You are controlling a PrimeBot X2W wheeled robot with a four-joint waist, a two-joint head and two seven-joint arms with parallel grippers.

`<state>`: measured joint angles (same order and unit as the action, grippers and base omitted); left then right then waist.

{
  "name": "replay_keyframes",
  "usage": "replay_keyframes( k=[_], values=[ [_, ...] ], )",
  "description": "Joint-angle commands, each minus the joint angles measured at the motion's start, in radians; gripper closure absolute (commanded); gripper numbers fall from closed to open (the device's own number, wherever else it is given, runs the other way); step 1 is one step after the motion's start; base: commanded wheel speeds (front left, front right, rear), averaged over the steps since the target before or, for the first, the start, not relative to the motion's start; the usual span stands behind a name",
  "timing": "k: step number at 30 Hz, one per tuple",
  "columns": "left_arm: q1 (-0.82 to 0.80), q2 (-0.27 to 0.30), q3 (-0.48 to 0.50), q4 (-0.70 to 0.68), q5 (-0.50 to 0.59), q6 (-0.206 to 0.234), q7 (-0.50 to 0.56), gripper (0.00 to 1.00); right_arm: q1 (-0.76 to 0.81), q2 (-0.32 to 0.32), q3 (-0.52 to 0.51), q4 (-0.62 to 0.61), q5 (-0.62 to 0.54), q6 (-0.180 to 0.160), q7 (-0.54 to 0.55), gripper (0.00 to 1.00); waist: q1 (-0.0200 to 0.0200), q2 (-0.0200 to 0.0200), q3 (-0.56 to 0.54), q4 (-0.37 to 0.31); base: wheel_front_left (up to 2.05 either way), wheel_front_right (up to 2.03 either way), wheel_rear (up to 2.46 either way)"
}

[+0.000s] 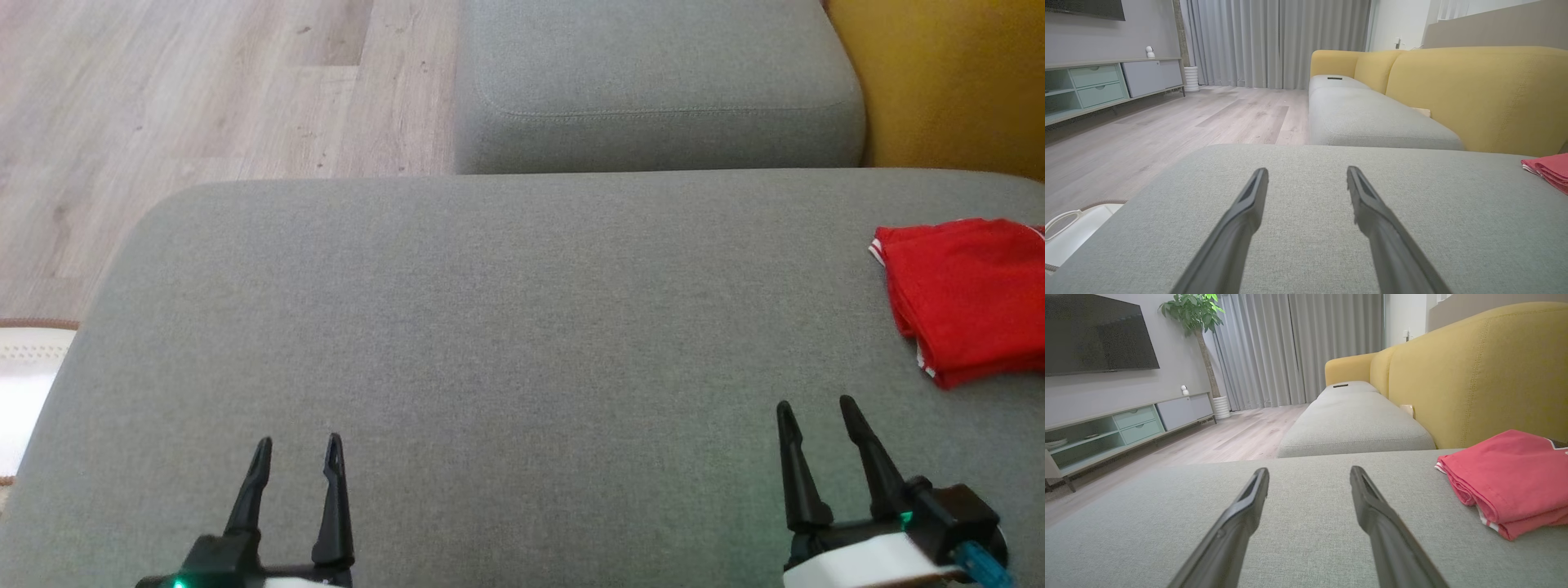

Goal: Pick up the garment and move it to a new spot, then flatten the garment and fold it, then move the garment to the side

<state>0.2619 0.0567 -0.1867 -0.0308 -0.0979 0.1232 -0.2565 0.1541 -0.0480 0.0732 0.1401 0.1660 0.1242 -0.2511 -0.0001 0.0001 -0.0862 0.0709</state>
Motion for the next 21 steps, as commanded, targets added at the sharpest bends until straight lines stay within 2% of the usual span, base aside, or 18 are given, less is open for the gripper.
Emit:
replay_keyframes(
  k=[1,8,9,10,13,21],
  values=[
    [-0.038,-0.006,0.032,-0.032,0.008,0.003,-0.005,0.0,-0.034,-0.006,0.029,-0.028,0.003,0.007,-0.011,0.0,0.0001,-0.0001,-0.001,-0.001,0.0,0.0,0.0],
    [-0.039,-0.006,0.029,-0.006,0.013,0.009,-0.005,0.0,-0.029,-0.011,0.042,-0.024,0.02,0.007,-0.011,0.0,0.0001,-0.0001,-0.007,-0.007,0.0,0.0,0.0],
    [-0.039,-0.006,0.03,-0.003,0.012,0.01,-0.005,1.0,-0.029,-0.012,0.042,-0.023,0.022,0.007,-0.011,1.0,0.0001,-0.0001,-0.008,-0.008,0.0,0.0,0.0],
    [0.0,0.0,0.0,0.035,0.007,0.006,0.0,1.0,0.001,0.0,0.017,0.009,0.013,0.0,0.0,1.0,0.0001,-0.0001,-0.008,-0.007,0.0,0.0,0.0],
    [0.015,0.0,-0.002,0.096,0.002,0.006,0.001,1.0,0.016,0.001,0.019,0.071,0.017,0.0,0.004,1.0,0.0001,-0.0001,-0.007,-0.008,0.0,0.0,0.0],
    [-0.006,0.006,0.01,0.1,-0.103,-0.008,0.018,1.0,0.0,-0.005,0.012,0.071,0.115,0.0,0.022,1.0,0.0001,-0.0001,-0.001,-0.012,0.0,0.0,0.0]
  ],
)
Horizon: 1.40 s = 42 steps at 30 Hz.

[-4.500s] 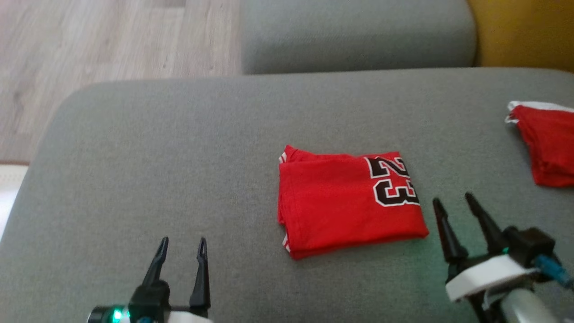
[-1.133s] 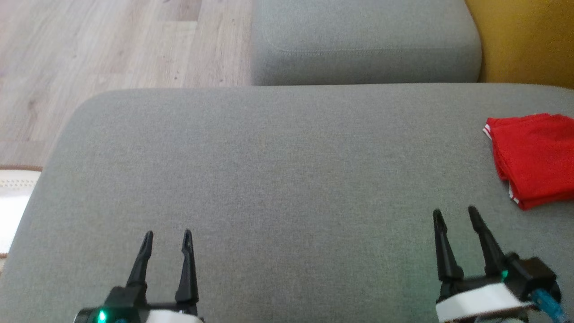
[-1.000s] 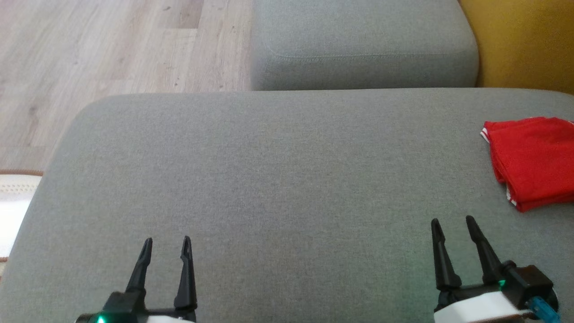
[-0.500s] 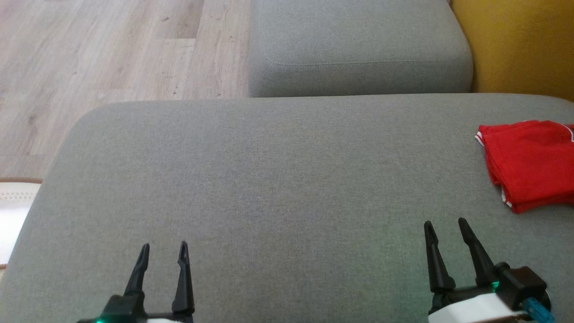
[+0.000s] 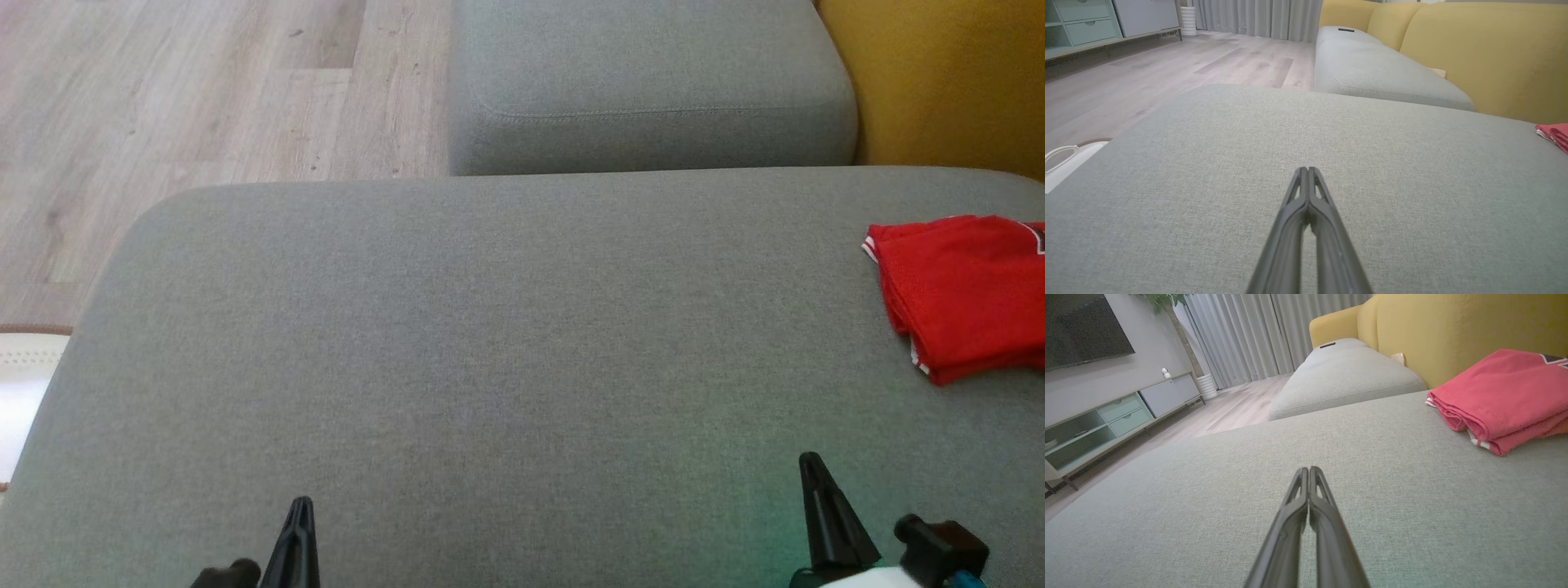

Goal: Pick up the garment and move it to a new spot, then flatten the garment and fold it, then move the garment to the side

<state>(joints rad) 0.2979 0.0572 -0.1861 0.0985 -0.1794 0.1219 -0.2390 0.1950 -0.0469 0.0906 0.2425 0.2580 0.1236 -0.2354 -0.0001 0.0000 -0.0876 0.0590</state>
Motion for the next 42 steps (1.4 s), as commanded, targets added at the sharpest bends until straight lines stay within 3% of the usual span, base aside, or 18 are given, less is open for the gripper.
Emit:
replay_keyframes(
  k=[1,42],
  values=[
    [-0.045,0.006,0.011,-0.027,-0.034,-0.009,0.003,1.0,-0.044,-0.006,-0.006,-0.031,0.035,0.001,0.009,1.0,0.0001,0.0,0.001,-0.001,0.0,0.0,0.0],
    [-0.172,0.023,0.08,0.038,-0.543,-0.096,0.1,1.0,-0.132,-0.022,-0.052,-0.02,0.509,0.003,0.108,1.0,0.0001,0.0,0.032,-0.021,0.0,0.0,0.0]
  ],
)
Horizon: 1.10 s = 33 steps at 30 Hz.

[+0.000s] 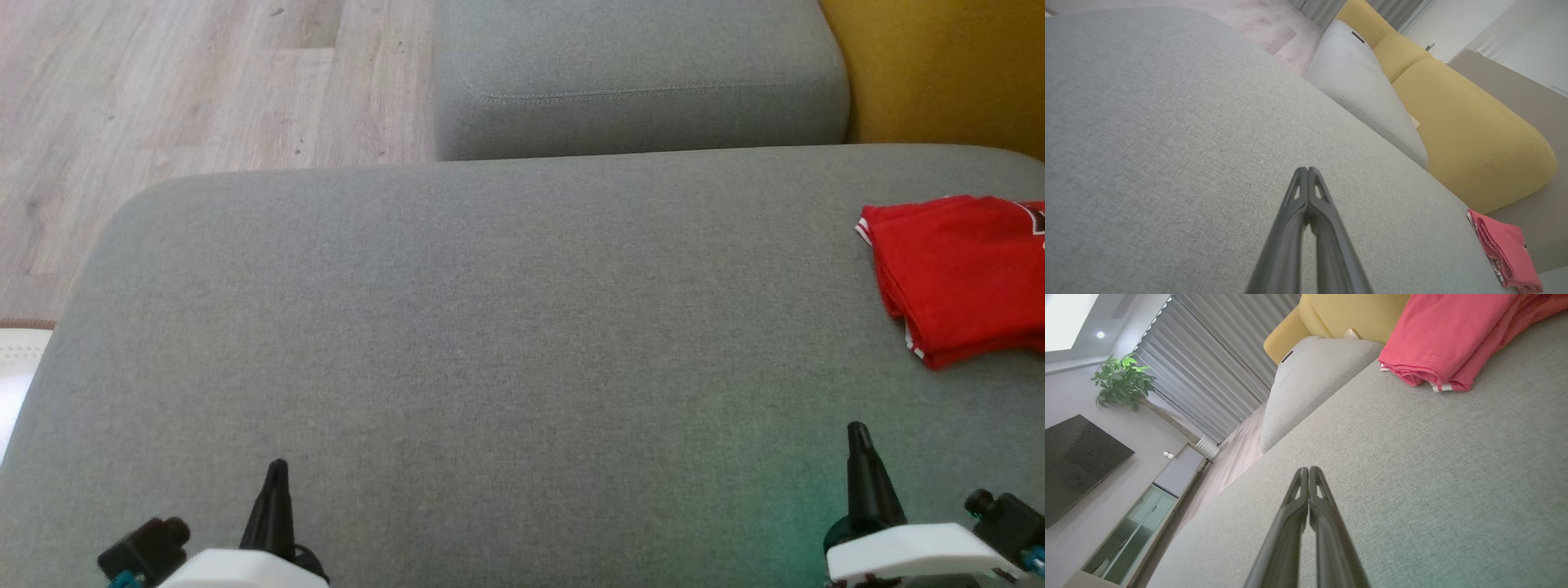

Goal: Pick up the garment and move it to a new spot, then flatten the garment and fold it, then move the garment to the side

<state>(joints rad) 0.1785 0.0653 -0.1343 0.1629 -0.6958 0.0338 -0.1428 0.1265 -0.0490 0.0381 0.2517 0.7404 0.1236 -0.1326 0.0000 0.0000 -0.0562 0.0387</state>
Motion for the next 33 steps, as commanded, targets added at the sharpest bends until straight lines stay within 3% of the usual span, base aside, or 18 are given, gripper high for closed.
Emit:
replay_keyframes(
  k=[1,33],
  values=[
    [-0.055,0.016,0.03,-0.025,-0.039,-0.01,0.006,1.0,-0.066,-0.02,-0.001,-0.029,0.038,0.003,0.008,1.0,0.0,0.0,0.002,-0.001,0.0,0.0,0.0],
    [-0.149,0.019,0.099,0.018,-0.42,-0.074,0.092,1.0,-0.134,-0.024,-0.048,-0.021,0.396,0.005,0.094,1.0,0.0,0.0,0.026,-0.017,0.0,0.0,0.0]
  ],
)
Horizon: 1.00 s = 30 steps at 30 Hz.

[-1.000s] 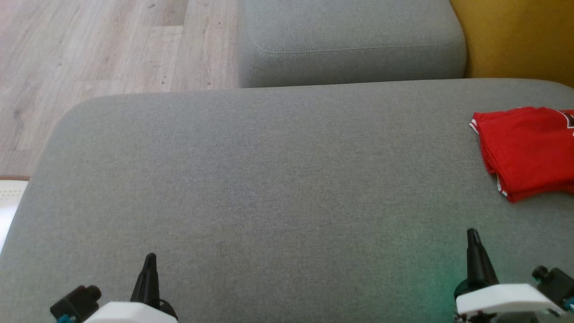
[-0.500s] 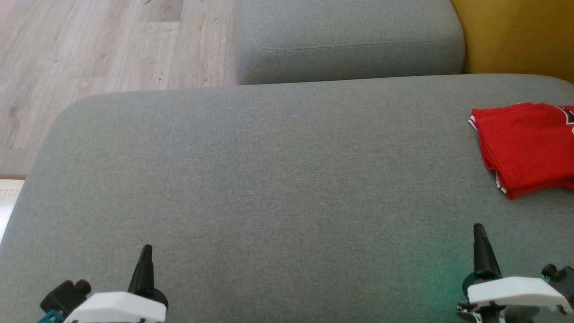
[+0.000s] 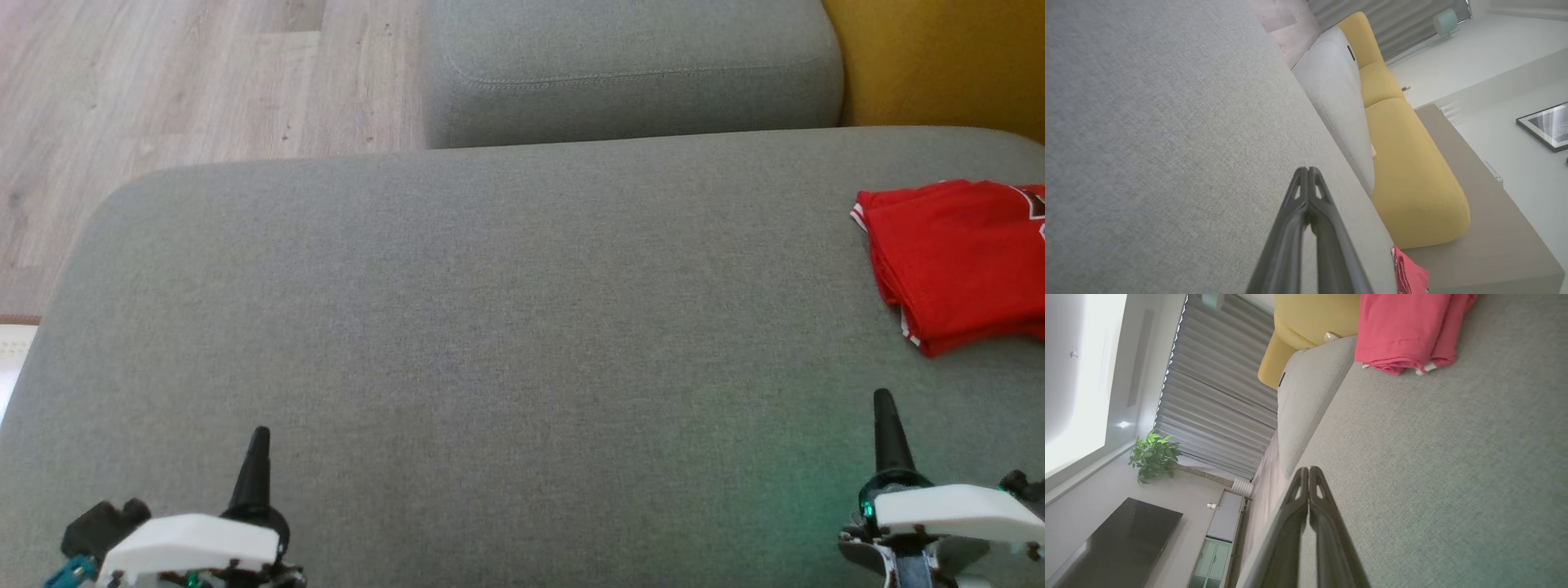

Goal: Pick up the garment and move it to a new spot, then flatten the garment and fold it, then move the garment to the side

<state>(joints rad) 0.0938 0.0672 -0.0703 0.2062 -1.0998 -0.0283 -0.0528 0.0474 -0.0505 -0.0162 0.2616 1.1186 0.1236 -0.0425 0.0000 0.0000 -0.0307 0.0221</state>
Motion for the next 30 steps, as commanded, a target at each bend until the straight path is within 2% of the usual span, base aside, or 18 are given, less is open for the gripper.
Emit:
replay_keyframes(
  k=[1,30],
  values=[
    [-0.068,0.017,0.037,-0.024,-0.028,-0.014,0.005,1.0,-0.058,-0.022,0.005,-0.03,0.03,0.005,0.007,1.0,0.0,0.0,0.001,-0.001,0.0,0.0,0.0],
    [-0.156,0.015,0.108,0.017,-0.379,-0.074,0.091,1.0,-0.122,-0.022,-0.044,-0.022,0.36,0.006,0.091,1.0,0.0,0.0,0.023,-0.015,0.0,0.0,0.0]
  ],
)
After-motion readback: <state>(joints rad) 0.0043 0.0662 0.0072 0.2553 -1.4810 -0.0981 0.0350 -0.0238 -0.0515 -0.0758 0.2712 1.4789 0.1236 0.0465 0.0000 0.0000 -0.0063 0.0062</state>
